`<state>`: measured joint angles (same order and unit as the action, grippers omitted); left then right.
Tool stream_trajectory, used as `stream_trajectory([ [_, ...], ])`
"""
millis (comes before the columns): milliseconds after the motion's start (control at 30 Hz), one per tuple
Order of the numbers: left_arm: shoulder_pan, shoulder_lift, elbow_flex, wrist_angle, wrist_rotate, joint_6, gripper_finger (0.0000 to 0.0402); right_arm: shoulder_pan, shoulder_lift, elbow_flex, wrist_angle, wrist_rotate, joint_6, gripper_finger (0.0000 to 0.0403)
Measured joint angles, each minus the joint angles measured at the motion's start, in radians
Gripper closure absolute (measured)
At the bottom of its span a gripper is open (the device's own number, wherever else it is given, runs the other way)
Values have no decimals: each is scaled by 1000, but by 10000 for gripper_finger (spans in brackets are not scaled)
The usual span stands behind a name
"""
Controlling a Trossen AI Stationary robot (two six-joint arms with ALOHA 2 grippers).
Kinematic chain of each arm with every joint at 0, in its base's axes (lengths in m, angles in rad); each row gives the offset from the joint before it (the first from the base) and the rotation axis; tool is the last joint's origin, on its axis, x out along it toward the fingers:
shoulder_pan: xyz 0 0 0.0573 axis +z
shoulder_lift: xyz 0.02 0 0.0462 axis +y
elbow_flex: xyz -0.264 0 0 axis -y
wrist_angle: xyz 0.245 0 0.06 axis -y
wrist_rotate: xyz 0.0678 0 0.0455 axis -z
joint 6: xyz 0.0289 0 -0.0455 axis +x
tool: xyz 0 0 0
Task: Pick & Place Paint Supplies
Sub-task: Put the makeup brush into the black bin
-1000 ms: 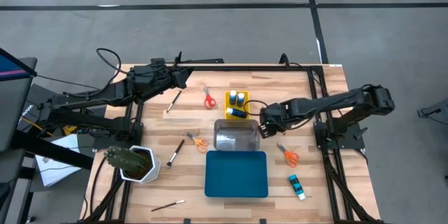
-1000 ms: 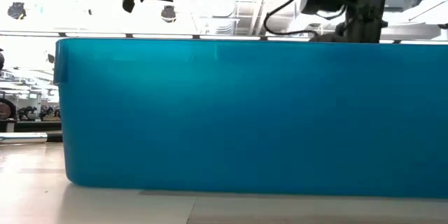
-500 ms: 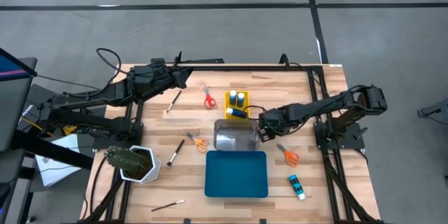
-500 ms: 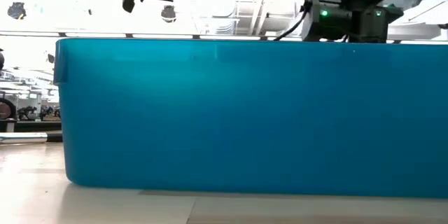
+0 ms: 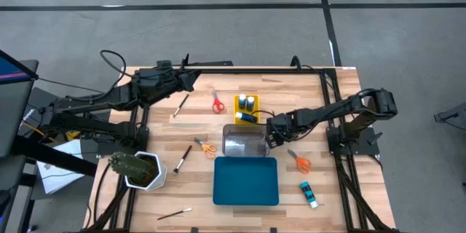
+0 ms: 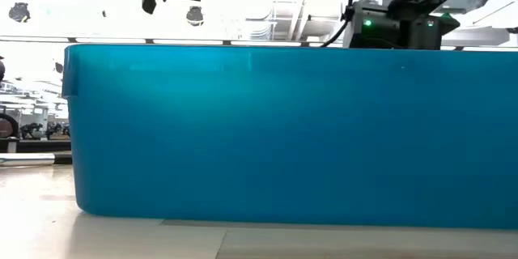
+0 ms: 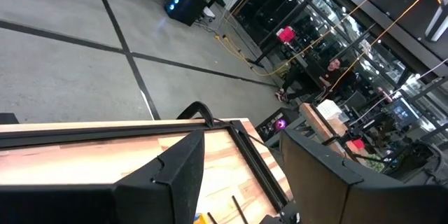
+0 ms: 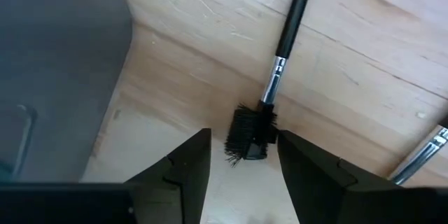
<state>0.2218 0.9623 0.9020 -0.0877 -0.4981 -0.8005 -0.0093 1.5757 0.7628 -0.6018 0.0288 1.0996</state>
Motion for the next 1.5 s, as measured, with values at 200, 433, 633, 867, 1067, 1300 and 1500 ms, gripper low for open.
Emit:
stream_trajectory([
  [200,0,0,0,-1,-1,0,221,0,1,0,-7,2,-1,252],
  [433,0,0,0,-1,-1,0,221,0,2,-1,-16,12,-11,292],
  [633,0,0,0,-1,-2,-1,221,0,2,-2,-29,20,-3,338],
  [867,0,0,0,-1,-2,-1,221,3,-8,-4,-30,31,0,390],
  [1067,0,0,0,-1,-2,0,221,3,-82,-5,-118,60,11,387],
  [1300,0,0,0,-1,-2,7,221,37,-282,-5,-222,76,-19,391],
  [1500,0,0,0,-2,-3,14,221,56,-494,-4,-276,66,-122,391],
])
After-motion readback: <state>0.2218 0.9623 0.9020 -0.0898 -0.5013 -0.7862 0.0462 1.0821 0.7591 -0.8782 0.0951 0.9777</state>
